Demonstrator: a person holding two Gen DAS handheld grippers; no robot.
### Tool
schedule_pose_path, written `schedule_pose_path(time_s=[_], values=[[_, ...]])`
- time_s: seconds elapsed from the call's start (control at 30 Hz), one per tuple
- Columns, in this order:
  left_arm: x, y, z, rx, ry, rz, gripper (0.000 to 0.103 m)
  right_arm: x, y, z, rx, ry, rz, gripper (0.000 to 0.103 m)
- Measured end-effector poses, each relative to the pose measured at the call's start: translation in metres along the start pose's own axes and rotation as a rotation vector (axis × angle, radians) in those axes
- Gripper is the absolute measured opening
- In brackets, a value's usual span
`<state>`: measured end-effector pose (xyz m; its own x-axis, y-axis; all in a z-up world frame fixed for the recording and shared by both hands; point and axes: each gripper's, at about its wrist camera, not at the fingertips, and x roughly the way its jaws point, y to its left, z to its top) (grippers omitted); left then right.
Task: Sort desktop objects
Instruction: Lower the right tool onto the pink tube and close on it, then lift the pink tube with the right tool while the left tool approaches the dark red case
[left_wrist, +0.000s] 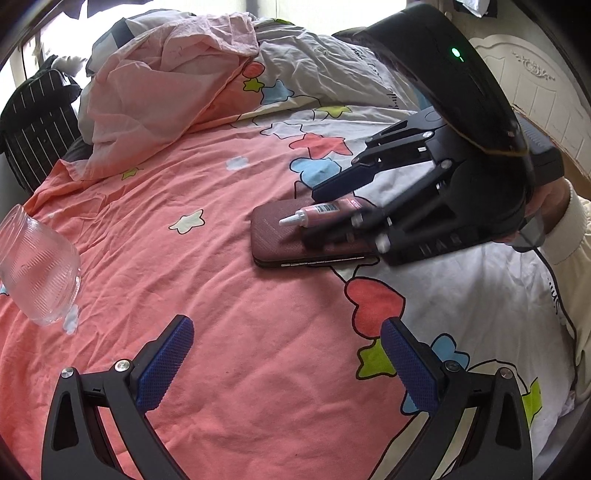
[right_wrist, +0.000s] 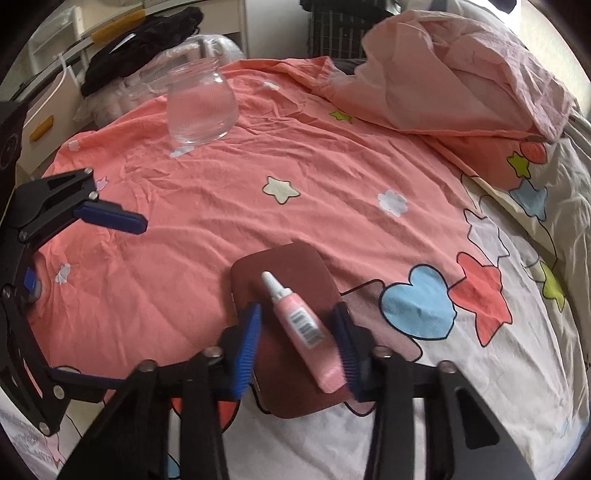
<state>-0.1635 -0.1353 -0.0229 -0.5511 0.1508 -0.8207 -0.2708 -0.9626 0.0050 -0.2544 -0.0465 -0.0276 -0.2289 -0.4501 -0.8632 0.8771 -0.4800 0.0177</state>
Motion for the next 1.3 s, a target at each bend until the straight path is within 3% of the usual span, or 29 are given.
schedule_pose_path(time_s=[0.03,0.27,0.63,0.97,1.3], values=[[0.000,0.000,0.000,-0.002,0.000,0.000,0.103,-0.001,-0.002,0.000,0.027,0.007,-0.005,0.017],[-0.005,0.000,0.004,0.002,-0.032,0.000,0.103,-0.013,0.003,-0.015,0.124,0.030,0.011,0.016],[0.004,-0.033,0.021,0.230,-0.061,0.080,0.103,-0.035,-0.001,-0.053,0.173,0.044,-0.081,0.016],[0.012,-0.041,0.028,0.299,-0.069,0.052,0.103,-0.048,0.004,-0.061,0.088,0.028,-0.090,0.016],[0.031,-0.038,0.032,0.324,-0.007,0.057,0.103,-0.049,0.006,-0.061,-0.001,0.005,-0.122,0.016]])
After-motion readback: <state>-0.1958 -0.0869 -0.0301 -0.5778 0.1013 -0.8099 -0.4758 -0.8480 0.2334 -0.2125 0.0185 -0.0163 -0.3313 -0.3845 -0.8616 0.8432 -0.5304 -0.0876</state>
